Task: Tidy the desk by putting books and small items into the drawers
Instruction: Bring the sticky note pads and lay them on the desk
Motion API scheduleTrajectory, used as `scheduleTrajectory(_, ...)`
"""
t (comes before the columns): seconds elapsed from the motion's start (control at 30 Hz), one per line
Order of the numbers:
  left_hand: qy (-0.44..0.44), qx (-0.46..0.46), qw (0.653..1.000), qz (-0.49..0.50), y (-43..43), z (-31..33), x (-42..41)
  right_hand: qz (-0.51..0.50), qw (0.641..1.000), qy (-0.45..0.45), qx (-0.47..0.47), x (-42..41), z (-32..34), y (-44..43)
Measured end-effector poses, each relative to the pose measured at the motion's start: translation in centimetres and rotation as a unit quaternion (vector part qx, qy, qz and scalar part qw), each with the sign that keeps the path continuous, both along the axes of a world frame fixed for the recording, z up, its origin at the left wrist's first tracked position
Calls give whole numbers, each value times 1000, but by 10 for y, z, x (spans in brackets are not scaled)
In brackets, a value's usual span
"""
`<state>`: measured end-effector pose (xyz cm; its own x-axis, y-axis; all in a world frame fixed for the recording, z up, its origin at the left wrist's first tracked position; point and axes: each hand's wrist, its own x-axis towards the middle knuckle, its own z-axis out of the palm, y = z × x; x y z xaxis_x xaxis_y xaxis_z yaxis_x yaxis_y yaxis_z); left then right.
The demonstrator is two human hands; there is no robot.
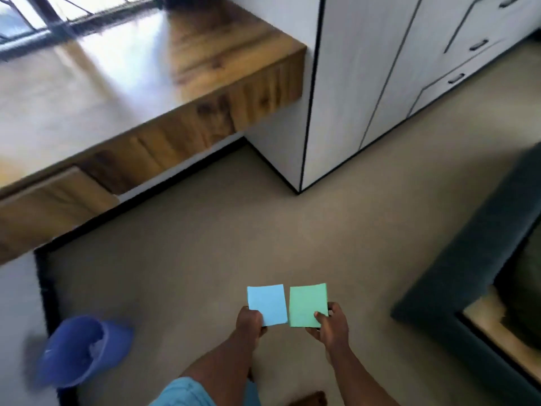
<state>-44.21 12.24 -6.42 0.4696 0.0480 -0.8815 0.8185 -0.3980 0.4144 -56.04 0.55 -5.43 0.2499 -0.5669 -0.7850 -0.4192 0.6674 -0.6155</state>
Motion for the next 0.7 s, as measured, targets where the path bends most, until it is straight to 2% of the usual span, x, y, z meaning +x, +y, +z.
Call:
scheduleTrajectory(0.1, -35, 3, 999, 29, 43, 18, 51, 81, 996, -17, -19, 68, 23, 24)
scheduleTrajectory(0.17, -77, 6, 997, 17, 64, 26, 87, 127, 991, -22, -44, 114, 40, 37)
scheduleTrajectory(0.27, -160, -5, 986, 53, 103, 53, 152, 199, 975, -48, -84, 198, 76, 69)
scheduleTrajectory(0.33, -231, 4, 970, 76, 125, 82, 198, 232, 964, -72, -107, 250, 96, 88)
scheduleTrajectory(0.5, -400, 50, 905, 137, 185, 174, 302, 321, 917, -143, -188, 378, 154, 141)
scheduleTrajectory(0.57, -419, 70, 888, 176, 213, 195, 338, 352, 896, -160, -217, 420, 177, 165)
scheduleTrajectory(0.7, -397, 121, 878, 237, 270, 210, 405, 410, 857, -186, -252, 495, 204, 211)
